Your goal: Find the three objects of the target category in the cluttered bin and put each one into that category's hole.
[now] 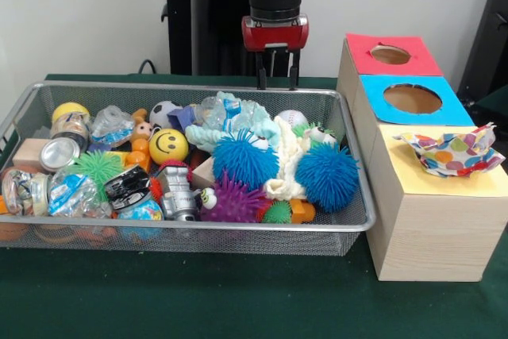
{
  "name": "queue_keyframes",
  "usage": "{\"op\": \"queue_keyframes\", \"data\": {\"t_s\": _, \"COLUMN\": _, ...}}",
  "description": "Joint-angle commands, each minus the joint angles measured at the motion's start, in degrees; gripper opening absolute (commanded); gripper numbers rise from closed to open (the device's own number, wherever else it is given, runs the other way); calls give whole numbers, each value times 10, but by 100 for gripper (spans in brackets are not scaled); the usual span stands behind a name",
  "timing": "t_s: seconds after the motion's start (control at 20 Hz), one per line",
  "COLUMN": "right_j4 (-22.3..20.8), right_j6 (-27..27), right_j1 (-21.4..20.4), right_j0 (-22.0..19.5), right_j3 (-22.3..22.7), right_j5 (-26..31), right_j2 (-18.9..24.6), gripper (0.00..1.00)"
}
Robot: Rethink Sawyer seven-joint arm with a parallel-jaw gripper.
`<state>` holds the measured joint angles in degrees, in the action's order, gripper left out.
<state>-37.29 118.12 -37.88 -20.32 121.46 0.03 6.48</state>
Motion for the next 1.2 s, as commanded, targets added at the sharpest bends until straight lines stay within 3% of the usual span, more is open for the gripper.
{"op": "queue_keyframes", "data": {"t_s": 0.05, "right_j4": -34, "right_j6": 32, "right_j1": 91, "right_j0": -20, "right_j3": -45, "right_j5": -12, "right_j2": -31, "gripper": 100}}
{"op": "queue_keyframes", "data": {"t_s": 0.35, "right_j4": -33, "right_j6": 27, "right_j1": 108, "right_j0": -25, "right_j3": -55, "right_j5": -25, "right_j2": -32, "gripper": 100}}
{"op": "queue_keyframes", "data": {"t_s": 0.9, "right_j4": -8, "right_j6": -17, "right_j1": 38, "right_j0": -61, "right_j3": -52, "right_j5": 72, "right_j2": 24, "gripper": 100}}
{"op": "queue_keyframes", "data": {"t_s": 1.2, "right_j4": -12, "right_j6": -14, "right_j1": 43, "right_j0": -64, "right_j3": -57, "right_j5": 71, "right_j2": 25, "gripper": 100}}
